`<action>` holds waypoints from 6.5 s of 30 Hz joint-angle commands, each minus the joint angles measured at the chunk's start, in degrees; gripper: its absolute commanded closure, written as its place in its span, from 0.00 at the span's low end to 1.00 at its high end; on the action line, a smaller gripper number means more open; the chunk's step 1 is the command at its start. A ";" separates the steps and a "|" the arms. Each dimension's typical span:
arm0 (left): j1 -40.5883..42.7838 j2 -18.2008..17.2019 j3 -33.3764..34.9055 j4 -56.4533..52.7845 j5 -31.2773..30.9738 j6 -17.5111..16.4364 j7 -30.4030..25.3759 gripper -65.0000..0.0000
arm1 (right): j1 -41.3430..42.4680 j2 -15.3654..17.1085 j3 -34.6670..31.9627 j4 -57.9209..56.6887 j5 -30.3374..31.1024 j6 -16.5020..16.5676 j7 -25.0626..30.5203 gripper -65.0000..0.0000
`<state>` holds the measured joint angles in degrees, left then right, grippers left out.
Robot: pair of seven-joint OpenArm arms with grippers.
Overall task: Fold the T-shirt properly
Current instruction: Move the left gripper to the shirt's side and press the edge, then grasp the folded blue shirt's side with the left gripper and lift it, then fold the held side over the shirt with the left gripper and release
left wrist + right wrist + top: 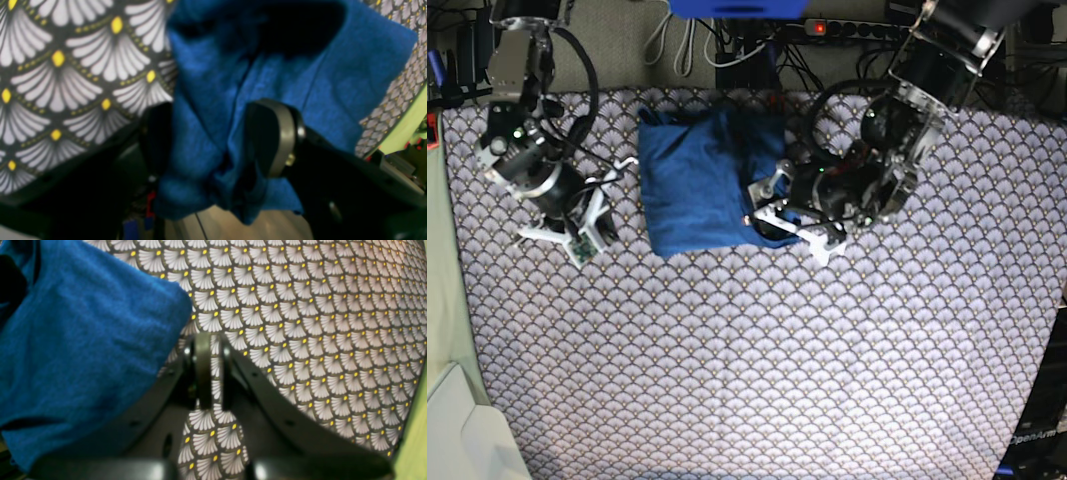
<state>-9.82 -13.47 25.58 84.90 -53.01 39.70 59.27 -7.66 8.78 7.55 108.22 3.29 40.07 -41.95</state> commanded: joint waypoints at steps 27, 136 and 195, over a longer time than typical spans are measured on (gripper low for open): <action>-3.05 -0.20 8.48 -11.45 0.66 0.30 -0.32 1.00 | 0.67 0.50 0.23 0.83 0.45 -0.07 1.30 0.96; -34.44 21.61 59.42 -35.89 49.45 0.30 -17.55 0.99 | -2.05 -0.73 49.81 1.01 0.71 -0.07 1.30 0.96; -16.50 4.55 19.12 -4.16 64.93 0.30 -13.59 0.18 | -4.08 1.47 30.82 0.92 0.36 -0.07 0.86 0.96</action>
<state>-24.53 -9.74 44.84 79.44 10.44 39.46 47.55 -12.16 9.30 37.91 108.22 3.03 40.21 -42.39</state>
